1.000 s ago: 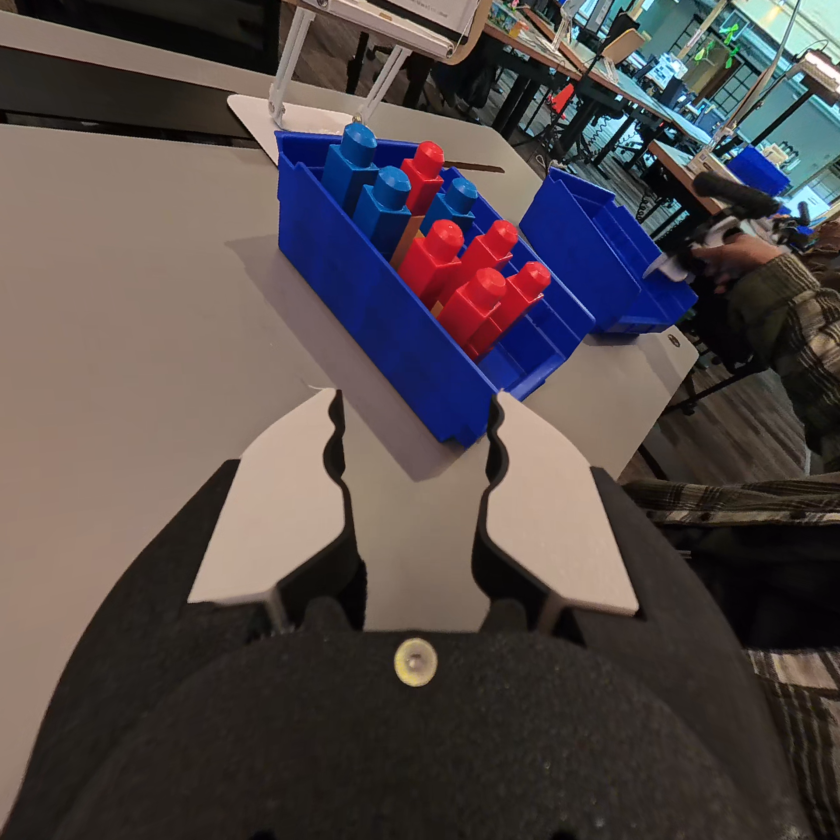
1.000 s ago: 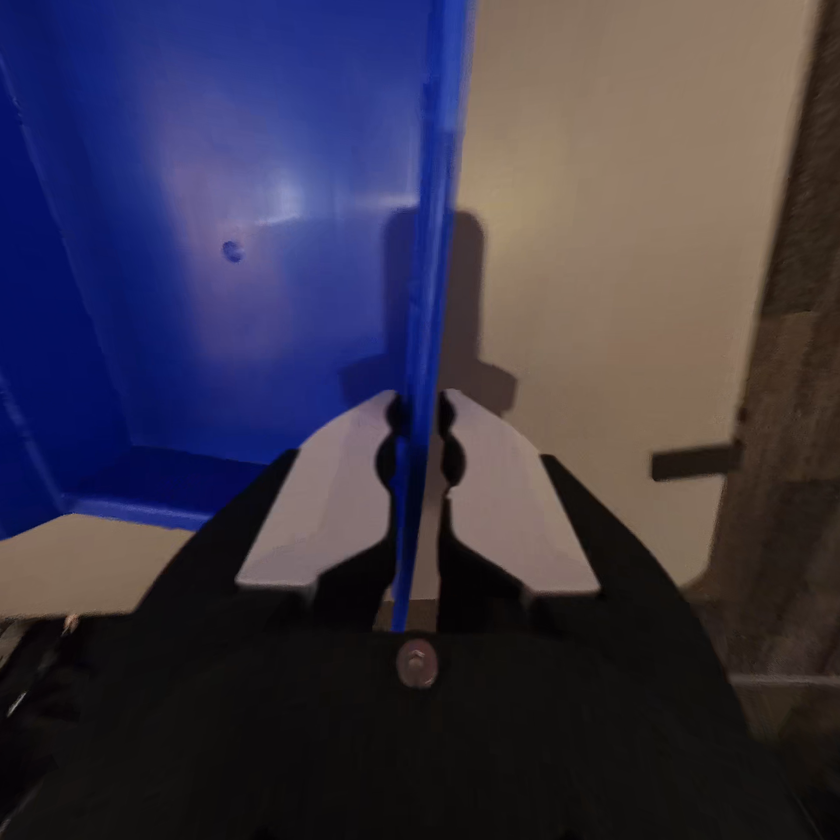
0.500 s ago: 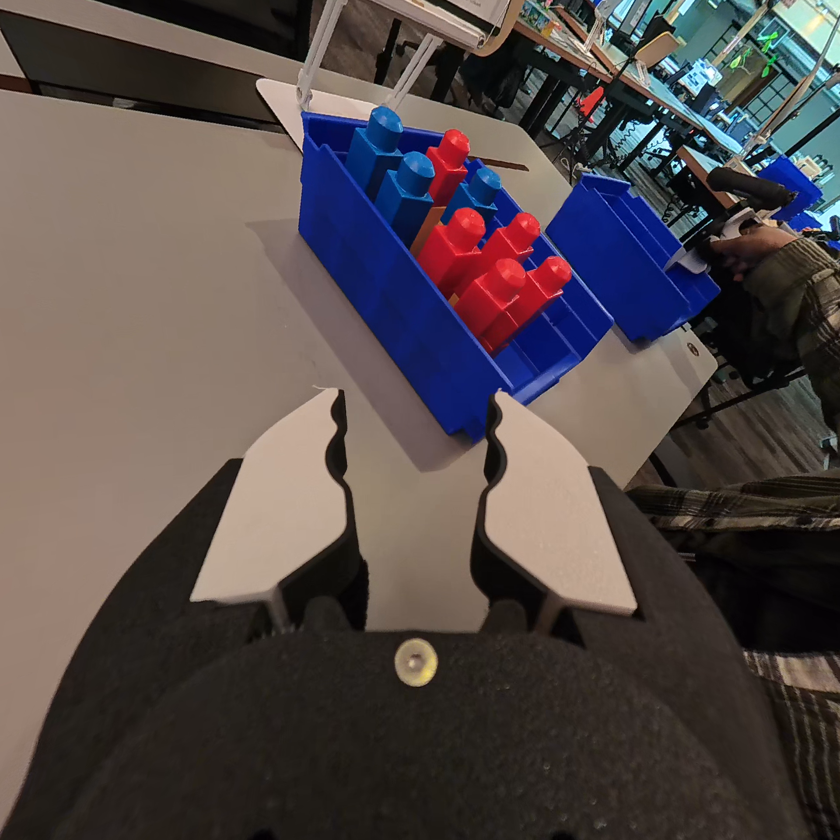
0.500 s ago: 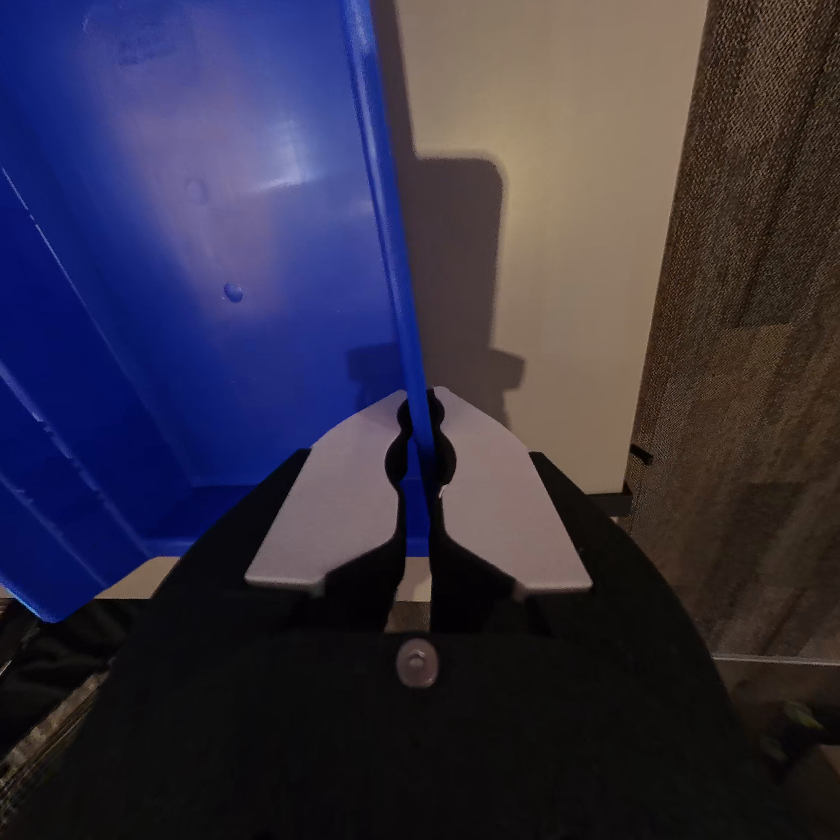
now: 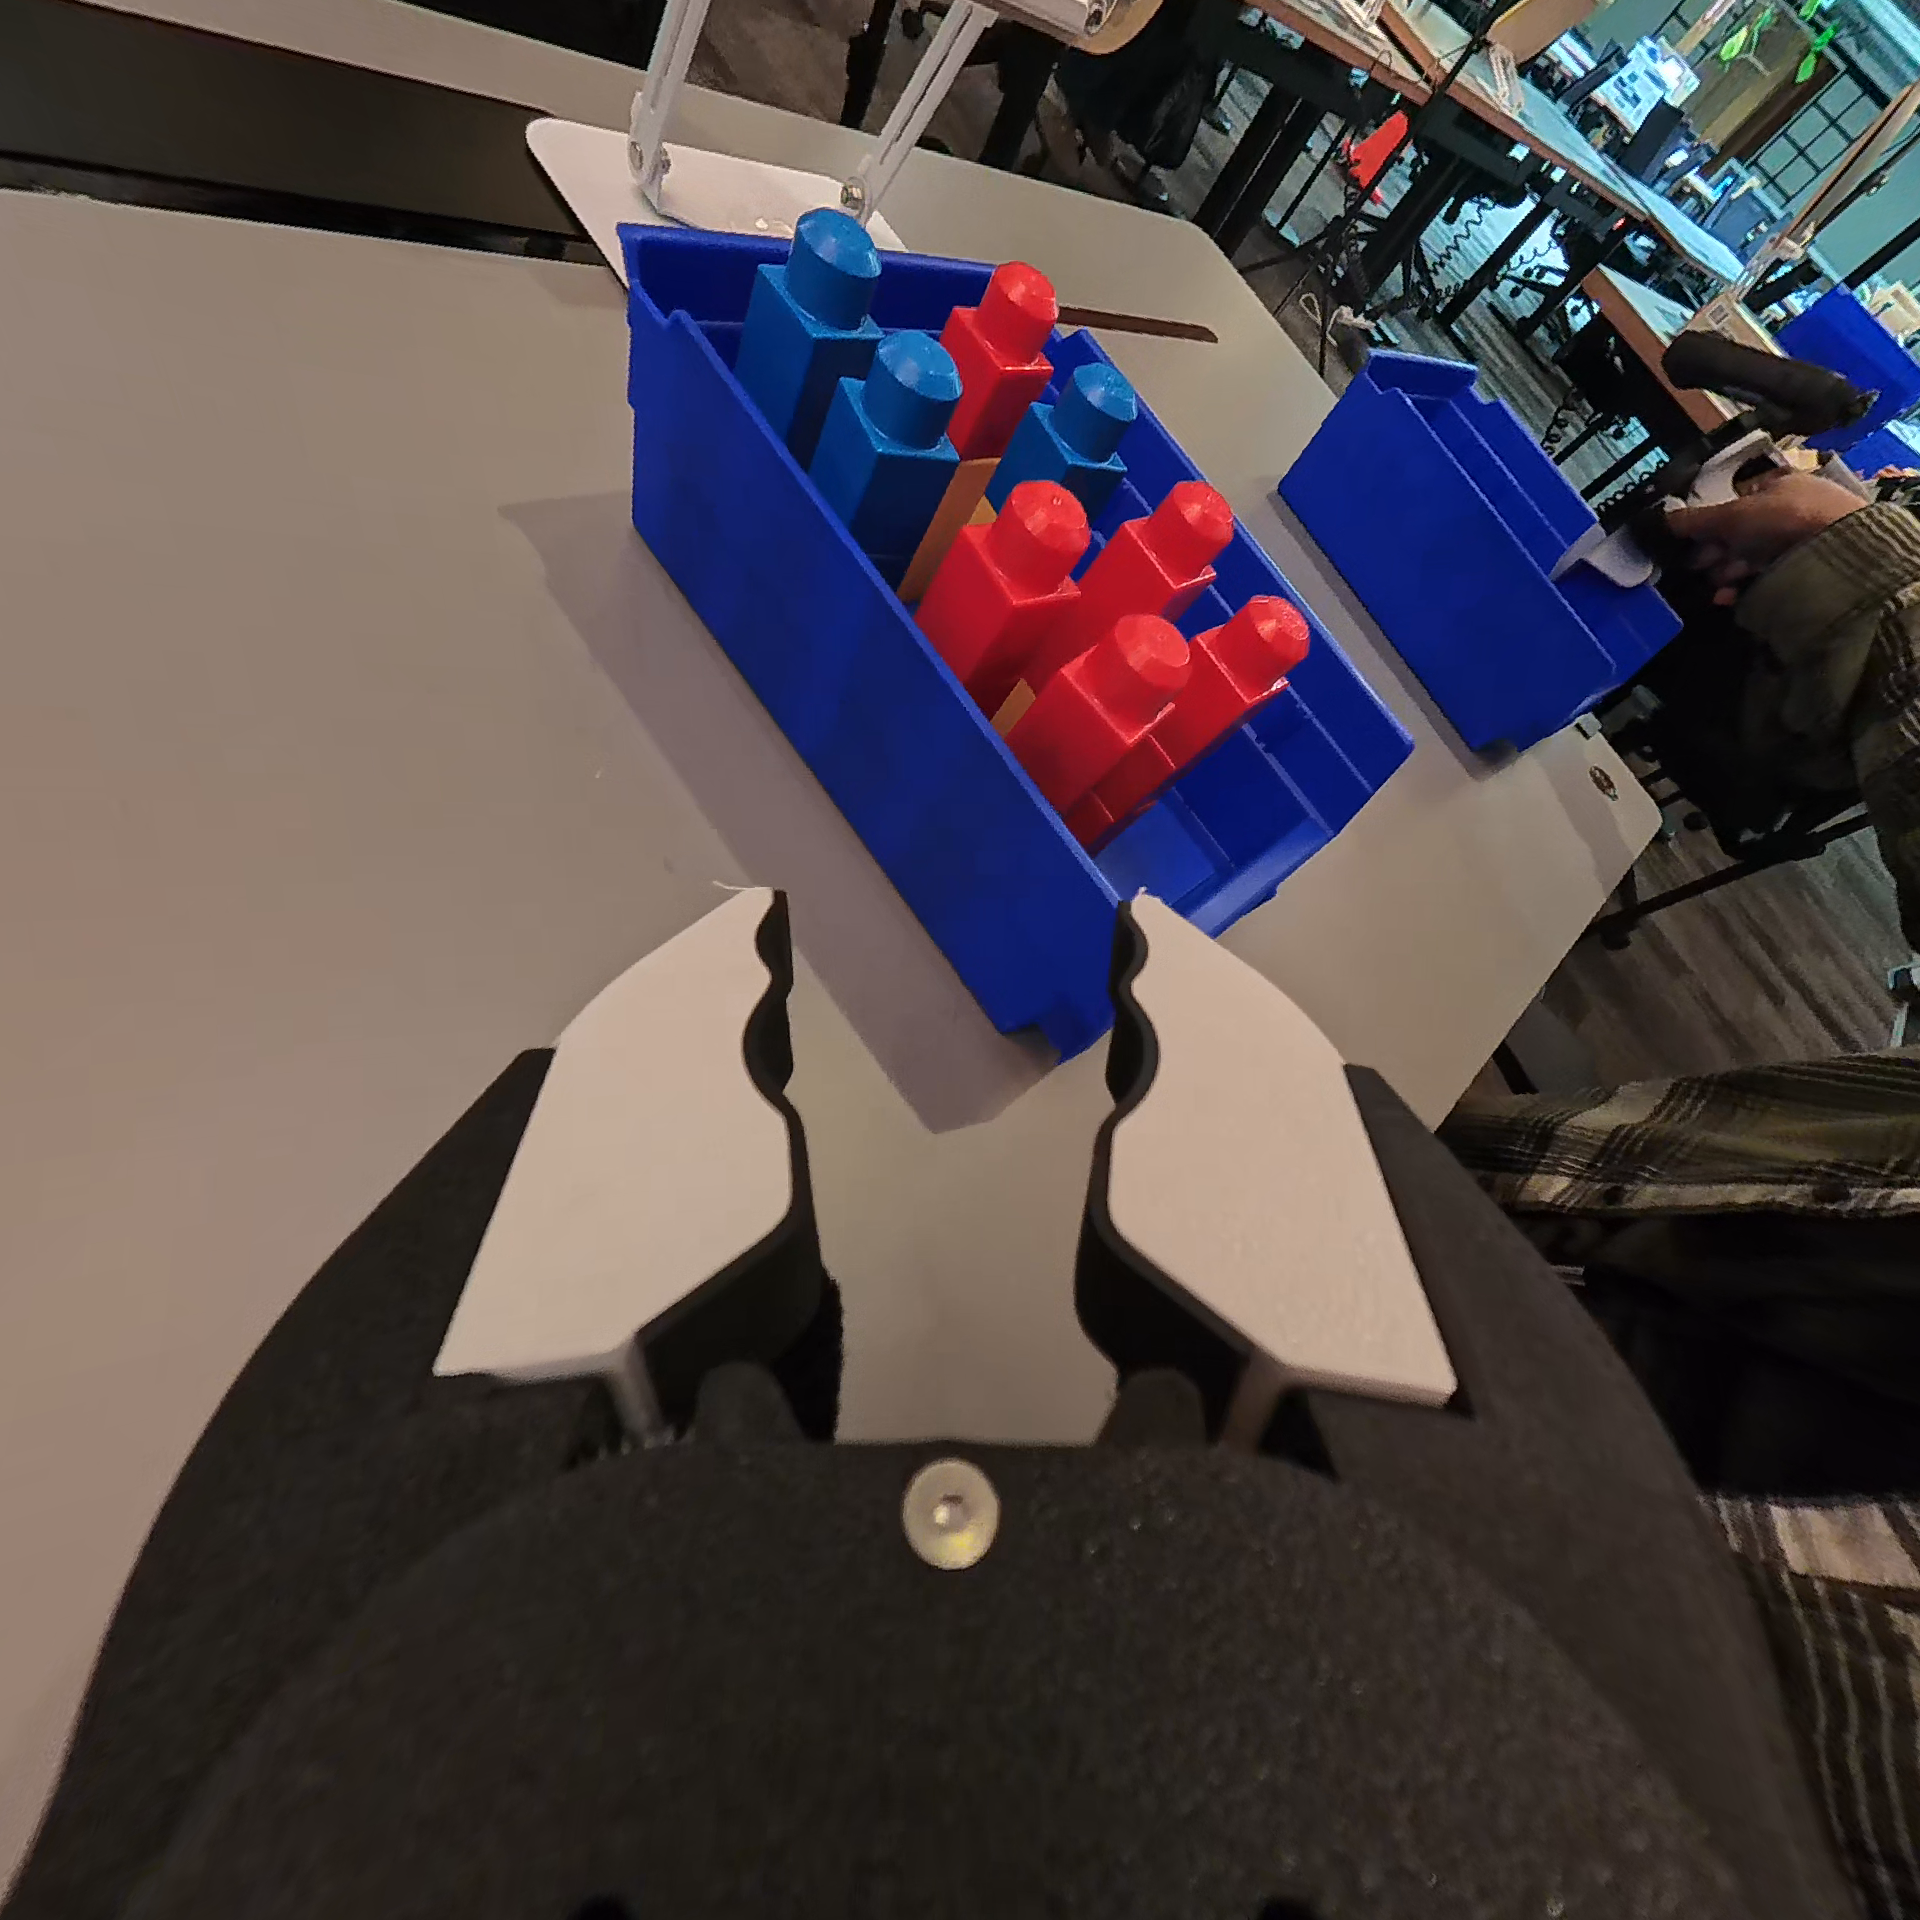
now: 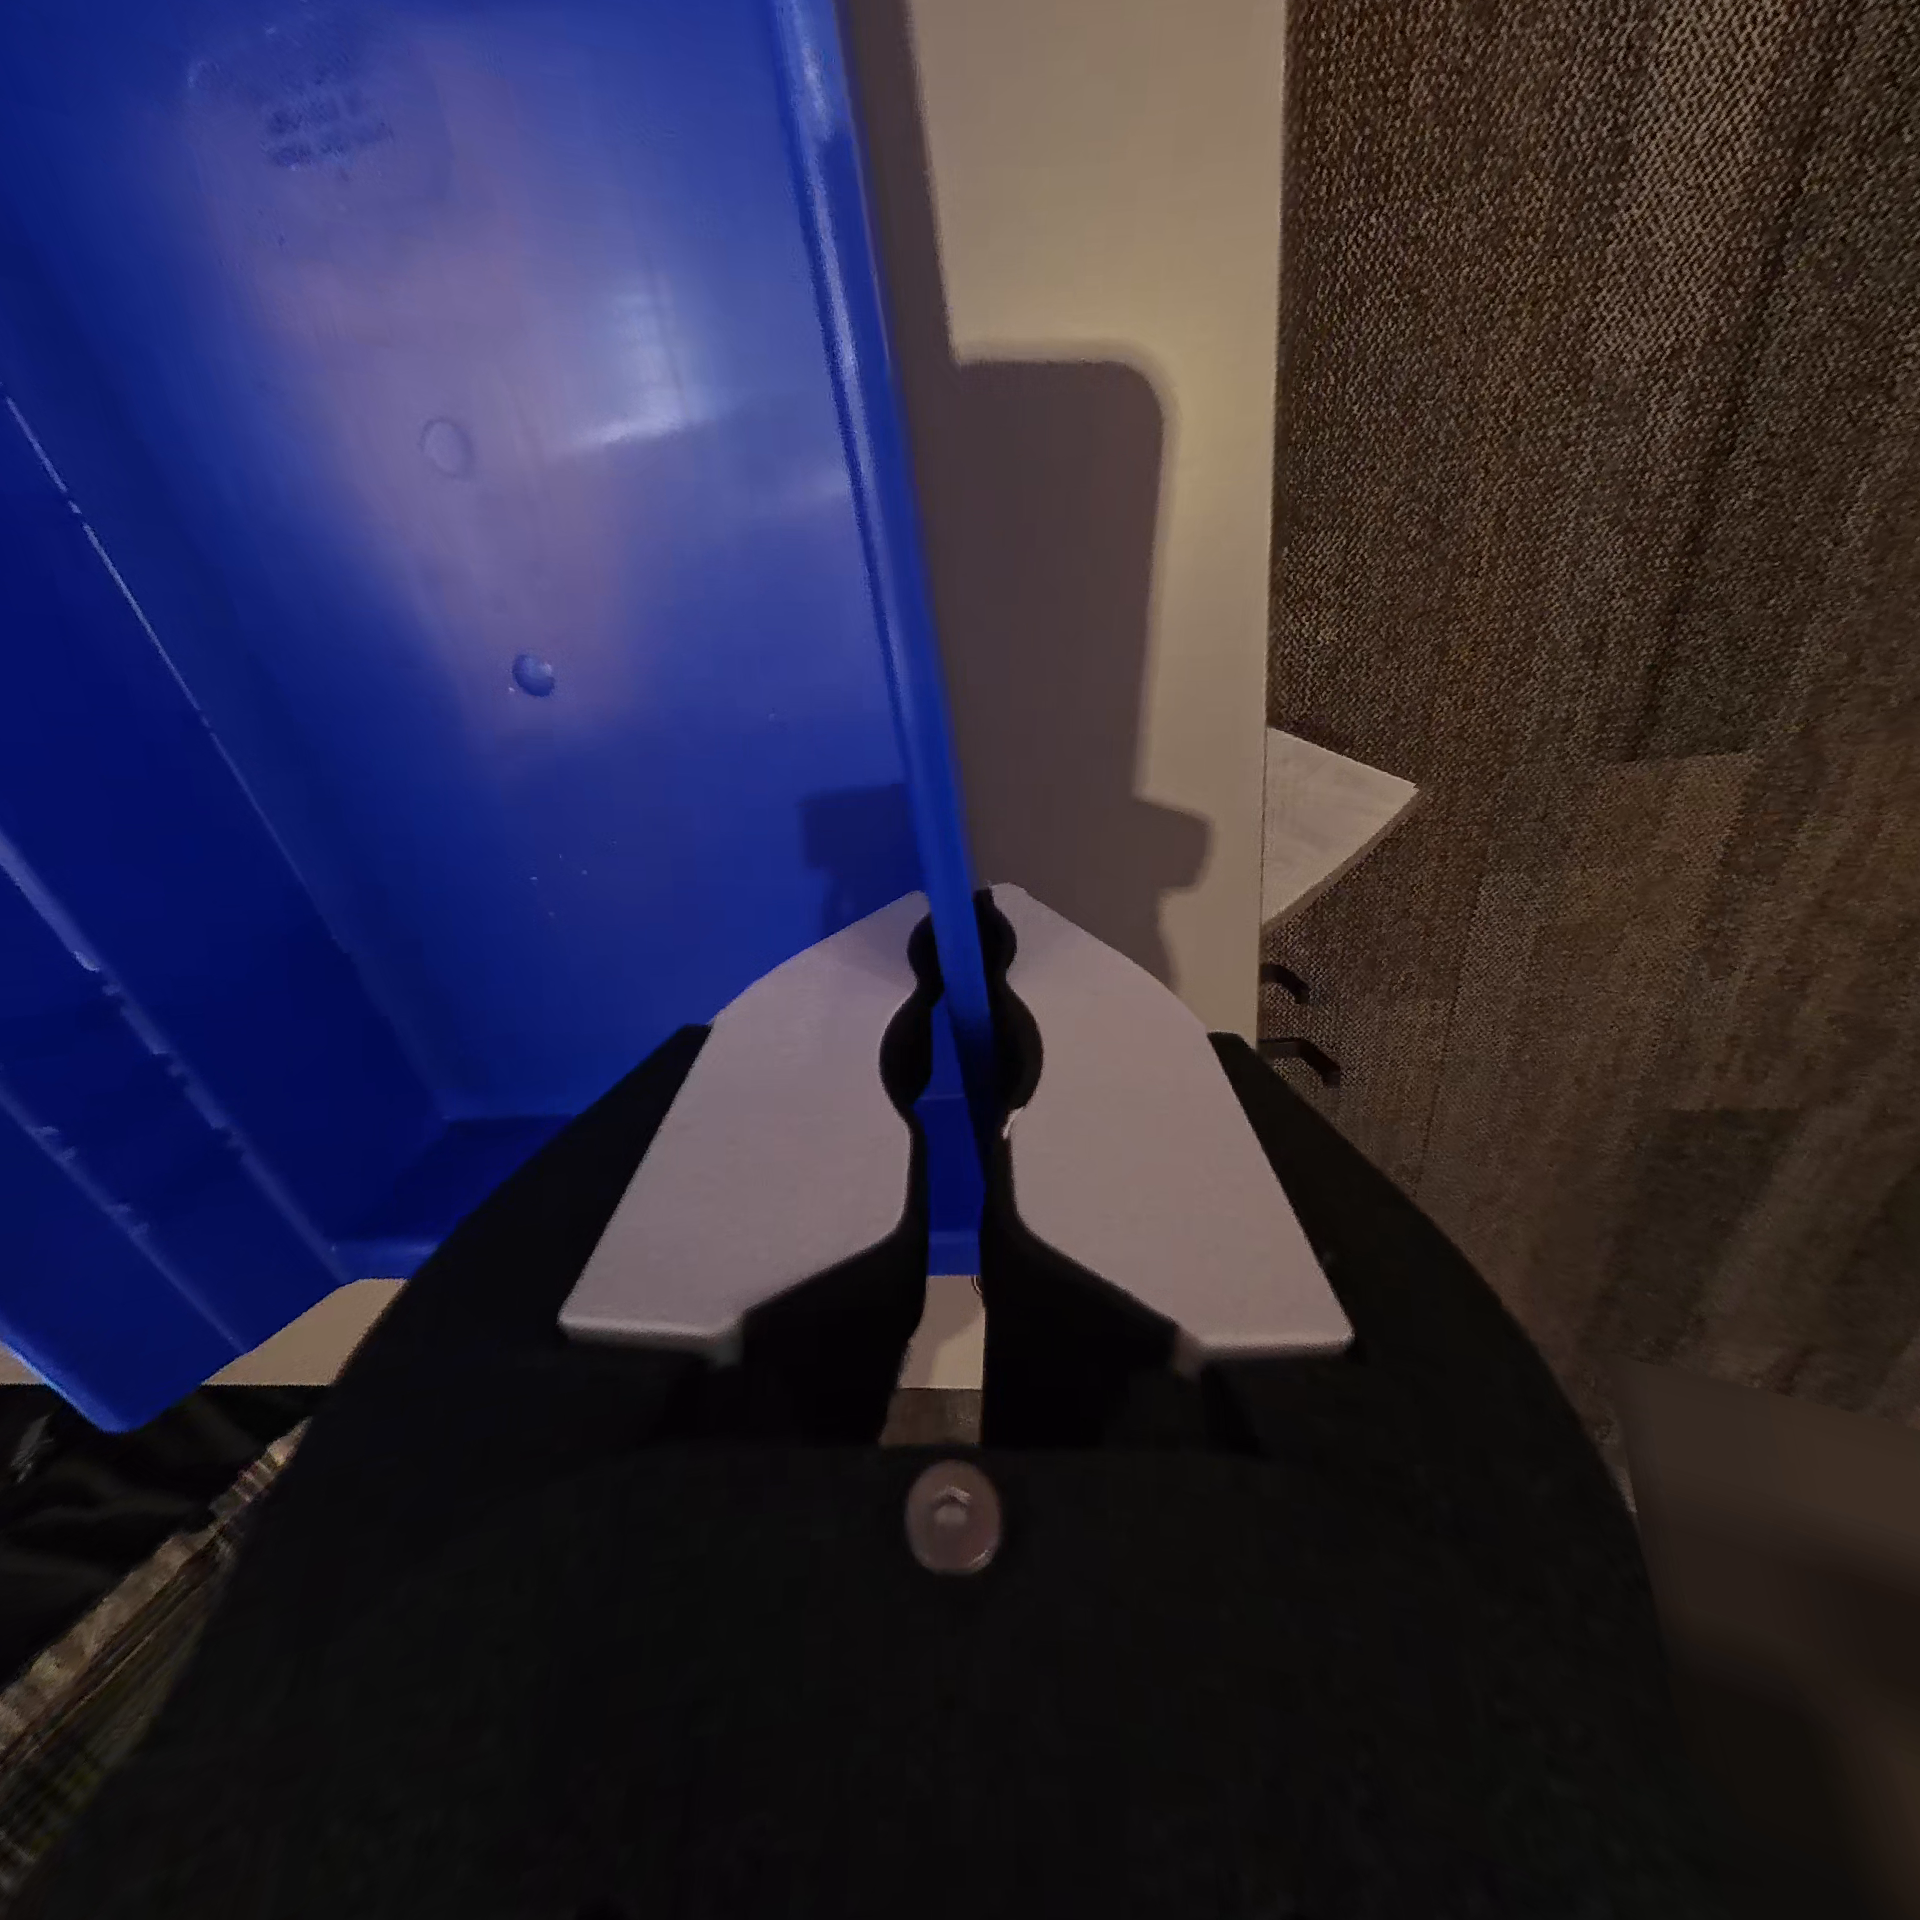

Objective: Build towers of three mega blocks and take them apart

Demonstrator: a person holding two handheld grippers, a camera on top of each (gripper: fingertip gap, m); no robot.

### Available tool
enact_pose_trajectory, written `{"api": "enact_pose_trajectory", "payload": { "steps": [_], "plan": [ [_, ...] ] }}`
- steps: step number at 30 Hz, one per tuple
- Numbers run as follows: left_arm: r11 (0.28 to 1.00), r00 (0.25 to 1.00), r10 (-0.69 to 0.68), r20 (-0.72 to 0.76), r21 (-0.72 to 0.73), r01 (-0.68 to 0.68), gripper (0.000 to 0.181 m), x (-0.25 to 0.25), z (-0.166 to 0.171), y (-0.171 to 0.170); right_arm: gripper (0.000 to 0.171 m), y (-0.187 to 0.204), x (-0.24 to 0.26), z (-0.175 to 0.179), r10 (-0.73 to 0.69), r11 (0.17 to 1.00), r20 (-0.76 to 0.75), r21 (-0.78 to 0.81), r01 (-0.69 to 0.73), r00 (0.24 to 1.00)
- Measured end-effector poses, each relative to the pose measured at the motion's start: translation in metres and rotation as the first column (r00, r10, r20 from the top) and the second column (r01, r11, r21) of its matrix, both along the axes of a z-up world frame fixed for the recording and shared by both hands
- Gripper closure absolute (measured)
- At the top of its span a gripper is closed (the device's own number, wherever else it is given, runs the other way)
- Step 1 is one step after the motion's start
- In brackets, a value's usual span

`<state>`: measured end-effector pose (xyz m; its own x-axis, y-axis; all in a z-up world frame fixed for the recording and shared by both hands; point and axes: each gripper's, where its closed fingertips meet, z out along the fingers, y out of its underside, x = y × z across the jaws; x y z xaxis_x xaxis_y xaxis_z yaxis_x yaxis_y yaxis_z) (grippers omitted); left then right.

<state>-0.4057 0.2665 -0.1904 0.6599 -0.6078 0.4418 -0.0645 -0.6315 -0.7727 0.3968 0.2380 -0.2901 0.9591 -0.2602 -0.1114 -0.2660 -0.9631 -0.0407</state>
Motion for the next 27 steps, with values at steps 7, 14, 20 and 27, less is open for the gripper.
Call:
{"api": "enact_pose_trajectory", "payload": {
  "steps": [7, 14, 20, 27],
  "plan": [
    [1.000, 1.000, -0.021, 0.006, -0.014, 0.021, 0.122, 0.015, 0.001, 0.001, 0.166, 0.002, 0.004, 0.001, 0.025, 1.000, -0.001, 0.000, -0.025, 1.000],
    [0.998, 0.998, -0.053, -0.038, -0.039, 0.051, 0.108, 0.049, 0.016, 0.031, 0.084, 0.009, -0.022, 0.062, 0.047, 0.976, 0.077, 0.208, -0.063, 0.996],
    [0.993, 0.981, -0.002, -0.195, -0.117, -0.022, 0.098, 0.061, 0.001, 0.076, 0.082, -0.030, -0.116, 0.109, 0.099, 0.907, 0.059, 0.405, -0.115, 0.993],
    [0.959, 0.955, 0.068, -0.290, -0.245, -0.143, 0.096, 0.065, -0.039, 0.082, 0.085, -0.082, -0.188, 0.101, 0.188, 0.840, 0.067, 0.506, -0.196, 0.980]
  ]
}}
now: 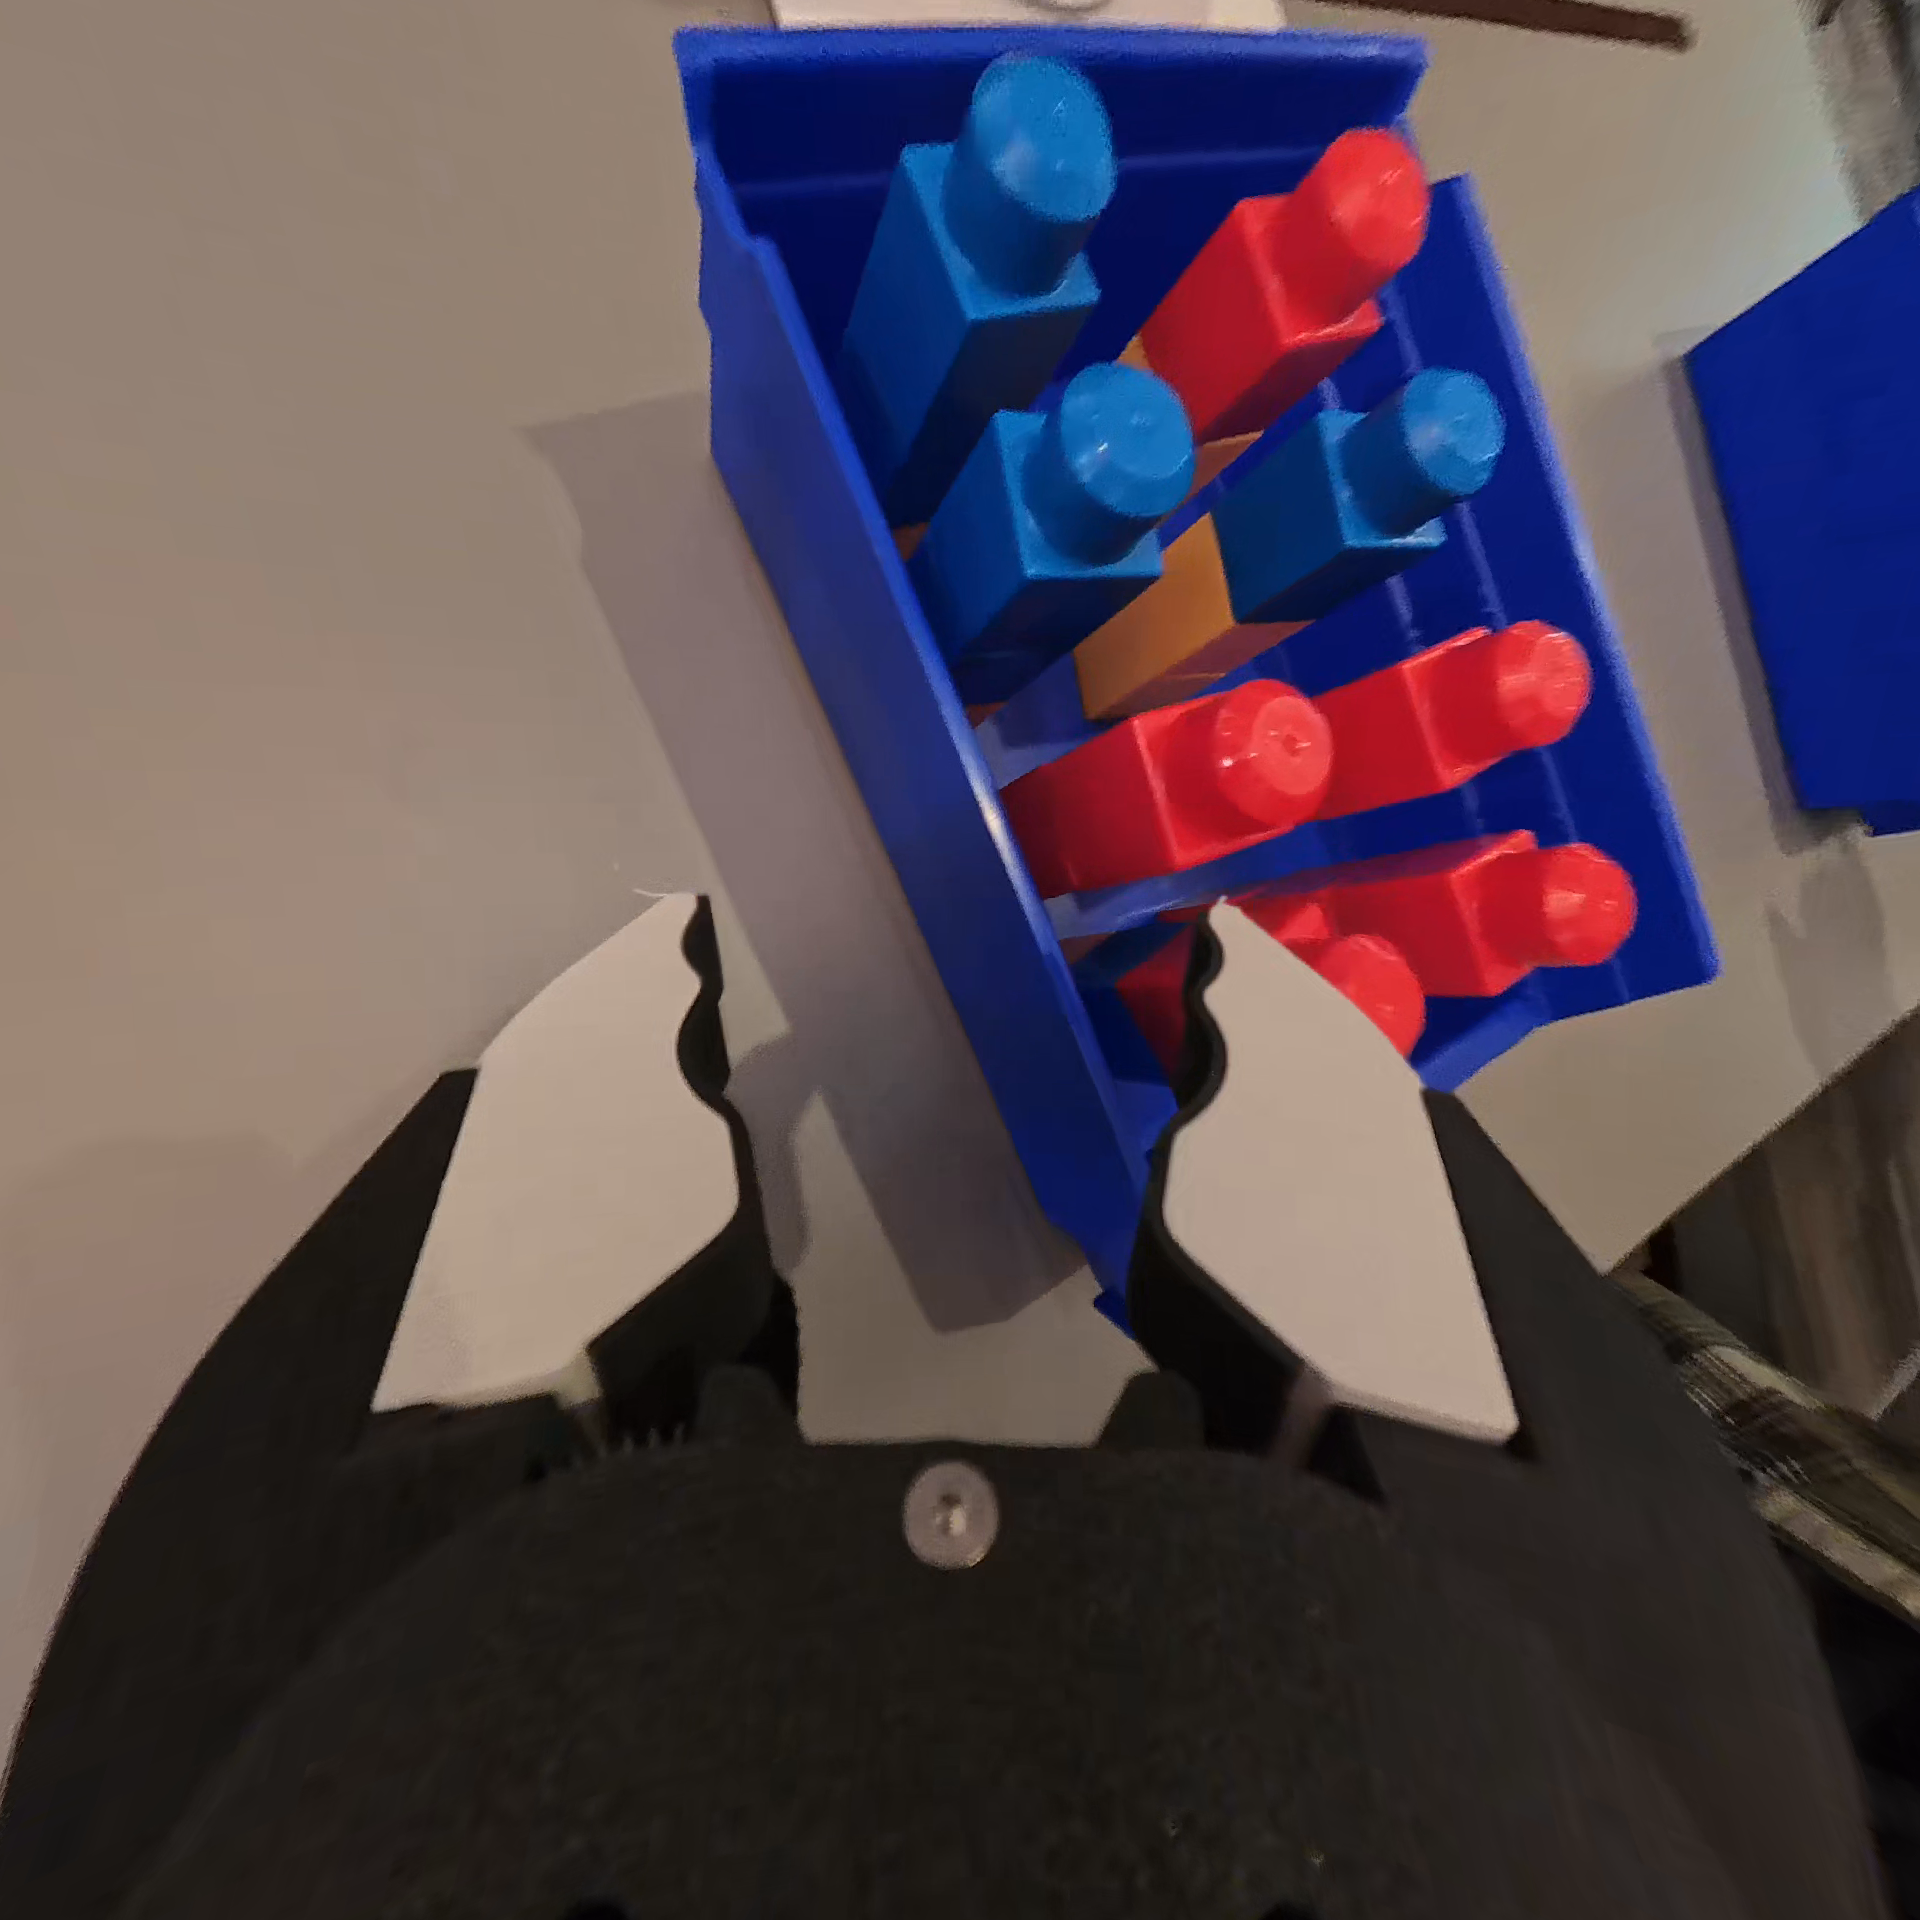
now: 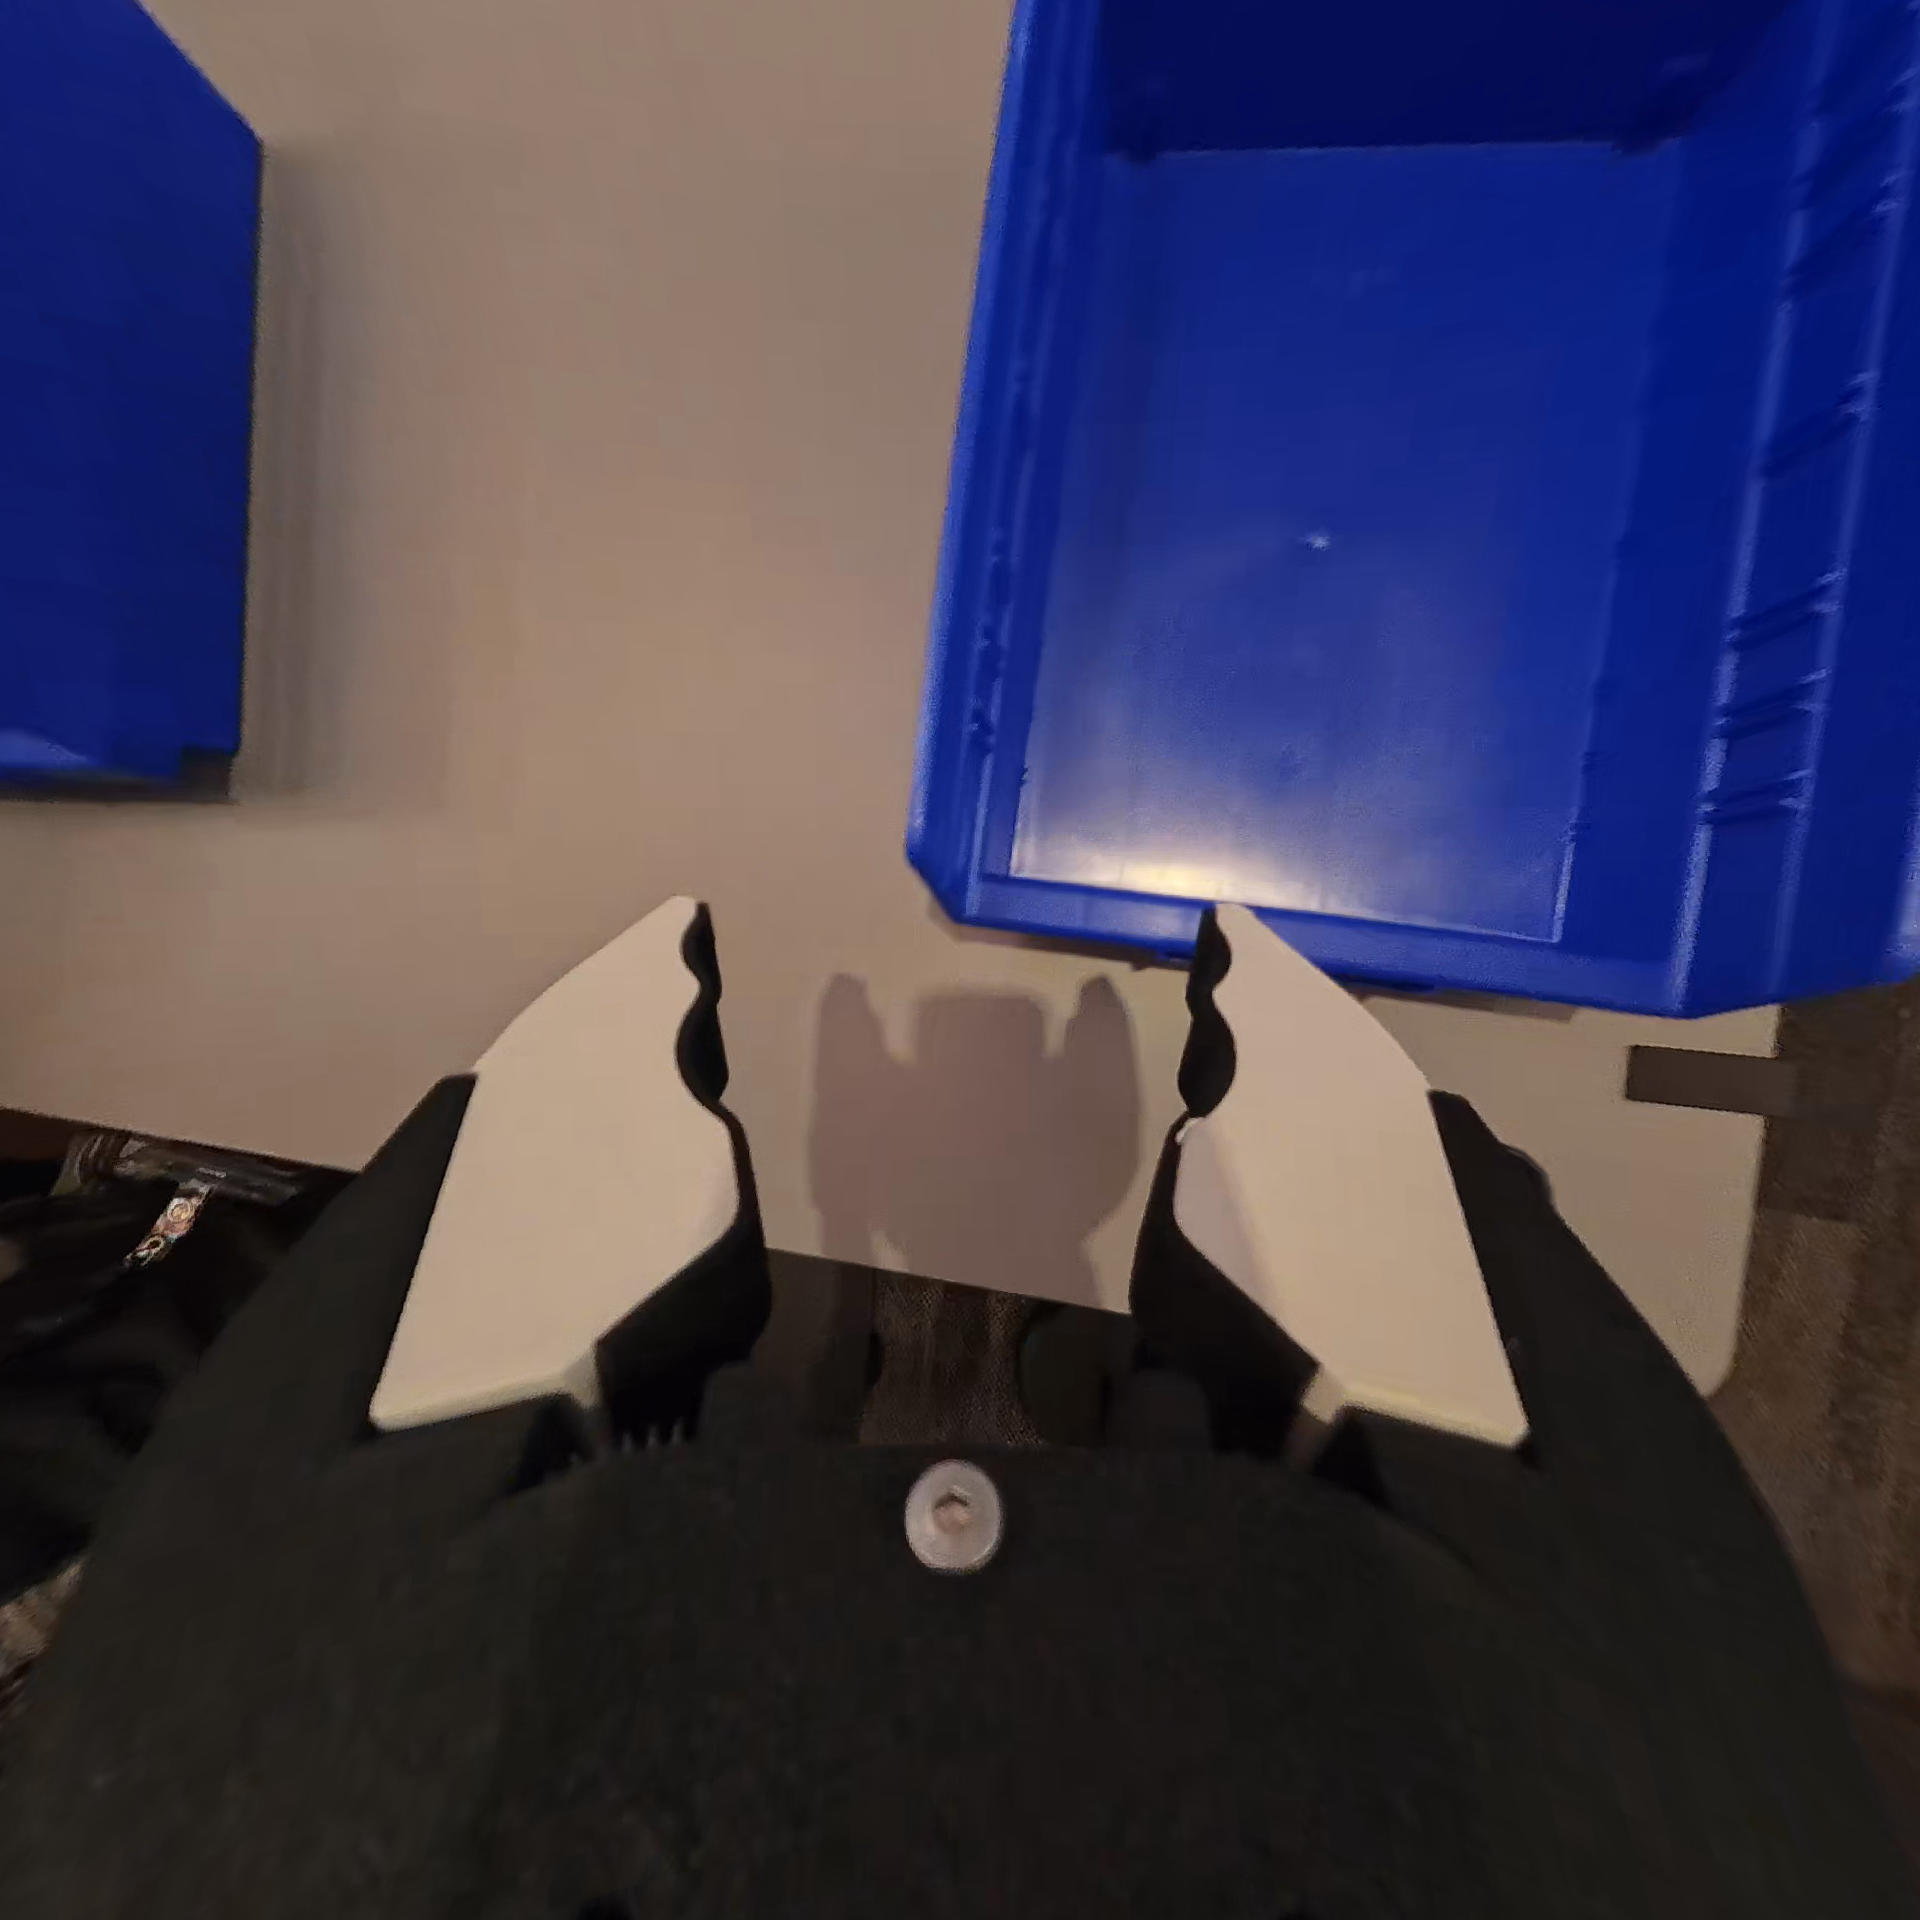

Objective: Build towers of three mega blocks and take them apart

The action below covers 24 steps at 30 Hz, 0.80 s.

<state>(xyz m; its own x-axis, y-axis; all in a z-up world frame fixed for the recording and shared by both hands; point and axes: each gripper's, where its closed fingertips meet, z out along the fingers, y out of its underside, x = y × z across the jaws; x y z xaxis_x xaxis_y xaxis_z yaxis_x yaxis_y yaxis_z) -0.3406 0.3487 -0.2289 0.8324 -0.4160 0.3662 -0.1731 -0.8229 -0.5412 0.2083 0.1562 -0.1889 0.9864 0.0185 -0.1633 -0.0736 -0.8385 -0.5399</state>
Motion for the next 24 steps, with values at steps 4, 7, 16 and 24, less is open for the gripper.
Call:
{"api": "enact_pose_trajectory", "payload": {
  "steps": [4, 7, 16, 24],
  "plan": [
    [0.998, 0.994, 0.031, -0.103, -0.047, -0.036, 0.102, -0.002, -0.019, 0.001, 0.089, -0.010, -0.016, -0.009, 0.027, 1.000, -0.035, 0.012, -0.026, 0.999],
    [0.995, 0.988, 0.014, -0.152, -0.093, -0.028, 0.110, 0.003, -0.030, -0.001, 0.090, -0.012, -0.023, -0.014, 0.045, 0.999, -0.049, 0.014, -0.044, 0.998],
    [0.967, 0.991, -0.083, -0.106, -0.248, 0.055, 0.171, 0.021, -0.035, -0.010, 0.097, -0.015, -0.043, -0.028, 0.079, 0.996, -0.110, 0.058, -0.073, 0.991],
    [0.980, 0.961, -0.003, -0.276, -0.192, -0.052, 0.179, -0.031, -0.037, 0.000, 0.101, -0.023, -0.037, -0.044, 0.042, 0.998, -0.152, 0.054, -0.035, 0.987]
  ]
}}
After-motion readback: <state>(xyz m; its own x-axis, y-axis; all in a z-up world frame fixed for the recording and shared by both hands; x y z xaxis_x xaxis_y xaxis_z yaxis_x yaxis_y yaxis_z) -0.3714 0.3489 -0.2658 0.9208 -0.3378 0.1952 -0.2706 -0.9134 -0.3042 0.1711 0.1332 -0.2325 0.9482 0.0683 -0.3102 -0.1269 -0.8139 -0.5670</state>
